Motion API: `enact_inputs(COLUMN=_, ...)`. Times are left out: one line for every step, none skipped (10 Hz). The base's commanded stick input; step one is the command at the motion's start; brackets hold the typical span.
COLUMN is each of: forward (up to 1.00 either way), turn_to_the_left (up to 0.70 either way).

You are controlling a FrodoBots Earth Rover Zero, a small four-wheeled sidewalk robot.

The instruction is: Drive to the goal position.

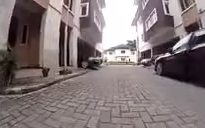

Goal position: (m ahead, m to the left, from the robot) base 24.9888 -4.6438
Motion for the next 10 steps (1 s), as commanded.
enact_inputs(forward=0.7, turn_to_the_left=0.0)
enact_inputs(forward=0.7, turn_to_the_left=0.0)
enact_inputs(forward=0.7, turn_to_the_left=0.0)
enact_inputs(forward=0.7, turn_to_the_left=0.0)
enact_inputs(forward=0.7, turn_to_the_left=0.0)
enact_inputs(forward=0.7, turn_to_the_left=0.0)
enact_inputs(forward=0.7, turn_to_the_left=0.0)
enact_inputs(forward=0.7, turn_to_the_left=0.0)
enact_inputs(forward=0.7, turn_to_the_left=0.0)
enact_inputs(forward=0.7, turn_to_the_left=0.0)
